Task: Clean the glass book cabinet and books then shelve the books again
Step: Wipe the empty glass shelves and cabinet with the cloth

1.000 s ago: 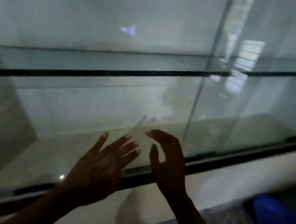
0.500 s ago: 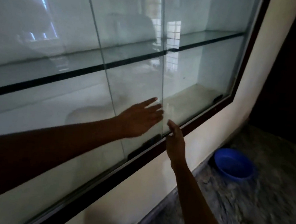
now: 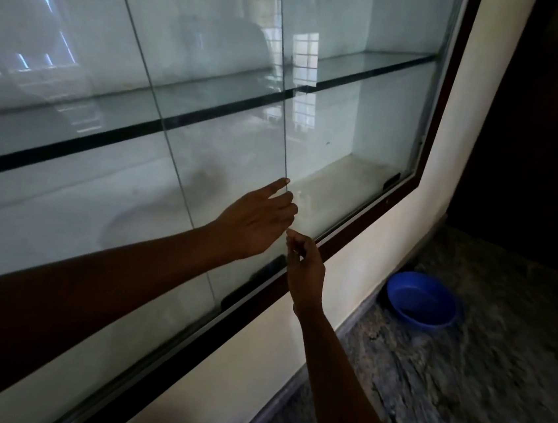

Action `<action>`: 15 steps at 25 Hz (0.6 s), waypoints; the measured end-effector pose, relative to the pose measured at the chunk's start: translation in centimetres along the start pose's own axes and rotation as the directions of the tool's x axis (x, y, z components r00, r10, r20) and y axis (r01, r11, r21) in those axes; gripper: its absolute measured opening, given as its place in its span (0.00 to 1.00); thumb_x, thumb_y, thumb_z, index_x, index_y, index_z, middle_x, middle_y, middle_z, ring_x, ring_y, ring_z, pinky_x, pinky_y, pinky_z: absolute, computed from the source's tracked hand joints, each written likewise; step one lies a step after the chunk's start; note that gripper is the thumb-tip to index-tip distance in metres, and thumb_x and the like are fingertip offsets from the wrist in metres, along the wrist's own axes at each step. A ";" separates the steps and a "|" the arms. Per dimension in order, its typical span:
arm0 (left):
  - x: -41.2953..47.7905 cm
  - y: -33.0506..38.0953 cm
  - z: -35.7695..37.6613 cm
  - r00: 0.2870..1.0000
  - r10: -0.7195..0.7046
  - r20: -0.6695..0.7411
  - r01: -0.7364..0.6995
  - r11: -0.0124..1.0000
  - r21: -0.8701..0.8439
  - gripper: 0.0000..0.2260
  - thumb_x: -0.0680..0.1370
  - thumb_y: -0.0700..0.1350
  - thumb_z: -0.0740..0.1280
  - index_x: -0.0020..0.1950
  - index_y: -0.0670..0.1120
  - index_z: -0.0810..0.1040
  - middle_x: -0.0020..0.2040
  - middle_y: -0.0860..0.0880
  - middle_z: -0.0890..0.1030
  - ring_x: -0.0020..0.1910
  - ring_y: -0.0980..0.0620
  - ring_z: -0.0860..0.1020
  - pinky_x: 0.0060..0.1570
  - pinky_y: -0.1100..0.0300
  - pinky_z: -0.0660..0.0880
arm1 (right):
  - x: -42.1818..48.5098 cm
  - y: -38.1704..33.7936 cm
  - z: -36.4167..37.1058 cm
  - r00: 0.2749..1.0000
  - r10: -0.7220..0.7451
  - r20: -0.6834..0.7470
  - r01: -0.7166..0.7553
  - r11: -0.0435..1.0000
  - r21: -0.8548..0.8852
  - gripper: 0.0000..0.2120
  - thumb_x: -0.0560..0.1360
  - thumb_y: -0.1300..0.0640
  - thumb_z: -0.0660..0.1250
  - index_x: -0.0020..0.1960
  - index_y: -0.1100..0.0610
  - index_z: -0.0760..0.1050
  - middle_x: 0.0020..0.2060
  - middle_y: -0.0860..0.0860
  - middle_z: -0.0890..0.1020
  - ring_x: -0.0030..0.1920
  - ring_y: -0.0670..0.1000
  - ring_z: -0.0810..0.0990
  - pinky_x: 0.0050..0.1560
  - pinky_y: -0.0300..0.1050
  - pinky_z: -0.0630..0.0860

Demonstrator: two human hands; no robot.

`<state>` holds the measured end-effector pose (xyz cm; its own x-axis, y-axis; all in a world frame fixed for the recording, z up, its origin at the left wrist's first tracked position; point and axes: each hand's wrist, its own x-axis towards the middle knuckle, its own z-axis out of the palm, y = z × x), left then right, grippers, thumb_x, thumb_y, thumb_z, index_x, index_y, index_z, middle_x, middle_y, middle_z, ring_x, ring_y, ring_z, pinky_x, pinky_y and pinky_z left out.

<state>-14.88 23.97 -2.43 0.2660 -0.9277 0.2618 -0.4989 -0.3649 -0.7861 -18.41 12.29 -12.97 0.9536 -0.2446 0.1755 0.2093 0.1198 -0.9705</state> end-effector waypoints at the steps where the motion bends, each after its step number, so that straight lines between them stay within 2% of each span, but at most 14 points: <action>1: -0.1 0.0 -0.2 1.000 0.001 -0.003 -0.001 1.000 0.003 0.24 0.79 0.35 0.46 0.42 0.41 0.82 0.42 0.46 0.81 0.47 0.46 0.80 0.65 0.45 0.70 | -0.1 0.0 0.2 1.000 -0.002 -0.007 0.002 1.000 0.012 0.15 0.75 0.74 0.59 0.58 0.64 0.75 0.55 0.54 0.79 0.50 0.39 0.76 0.55 0.25 0.71; 3: -0.8 0.2 -1.1 1.000 0.004 0.015 -0.004 1.000 0.005 0.18 0.76 0.36 0.52 0.42 0.41 0.82 0.42 0.46 0.81 0.47 0.47 0.80 0.65 0.45 0.70 | -0.5 0.2 0.7 0.999 -0.022 -0.024 0.023 0.999 0.029 0.13 0.75 0.74 0.59 0.56 0.66 0.75 0.53 0.55 0.79 0.47 0.34 0.77 0.53 0.25 0.71; 5: -2.2 0.3 -1.9 1.000 0.010 0.015 -0.010 1.000 0.003 0.19 0.76 0.36 0.51 0.44 0.41 0.82 0.43 0.46 0.80 0.48 0.47 0.79 0.67 0.45 0.68 | -1.5 0.6 1.5 0.998 -0.047 -0.028 0.048 0.999 0.025 0.12 0.75 0.75 0.59 0.53 0.65 0.76 0.52 0.56 0.80 0.47 0.34 0.77 0.54 0.27 0.72; 9: -4.1 0.5 -3.4 0.997 -0.018 0.081 0.017 1.000 0.013 0.23 0.78 0.36 0.46 0.45 0.40 0.82 0.44 0.45 0.81 0.49 0.46 0.80 0.68 0.45 0.64 | -3.5 0.8 1.9 0.997 -0.056 0.059 0.053 0.997 0.049 0.14 0.75 0.74 0.59 0.56 0.63 0.75 0.54 0.56 0.79 0.55 0.47 0.78 0.60 0.37 0.73; 12: -3.6 0.6 -4.0 0.986 -0.004 0.169 -0.003 0.999 0.043 0.16 0.74 0.41 0.56 0.47 0.42 0.83 0.48 0.45 0.82 0.54 0.45 0.79 0.67 0.44 0.64 | -3.7 0.6 1.4 0.997 -0.020 0.073 0.019 1.000 0.006 0.17 0.75 0.74 0.60 0.58 0.59 0.75 0.56 0.54 0.79 0.58 0.50 0.77 0.65 0.46 0.72; 14: -3.8 0.7 -4.9 0.985 -0.053 0.163 0.059 0.998 -0.031 0.14 0.72 0.44 0.64 0.53 0.43 0.83 0.54 0.45 0.82 0.58 0.45 0.78 0.69 0.45 0.62 | -4.7 -0.1 1.1 0.999 -0.013 0.046 0.016 0.997 -0.080 0.19 0.76 0.72 0.60 0.60 0.56 0.75 0.59 0.51 0.78 0.60 0.47 0.76 0.66 0.46 0.71; 15: -4.5 1.0 -5.5 0.986 -0.111 0.122 0.123 0.988 -0.098 0.15 0.72 0.45 0.64 0.55 0.43 0.82 0.56 0.44 0.81 0.60 0.45 0.78 0.70 0.46 0.61 | -5.7 -0.6 1.0 0.999 -0.037 0.030 0.040 0.994 -0.104 0.19 0.76 0.72 0.59 0.61 0.54 0.75 0.59 0.50 0.78 0.60 0.46 0.75 0.66 0.45 0.70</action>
<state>-21.14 27.32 -1.34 0.4185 -0.8650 0.2768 -0.5408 -0.4822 -0.6892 -23.81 14.56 -13.24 0.9515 -0.2194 0.2158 0.2233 0.0096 -0.9747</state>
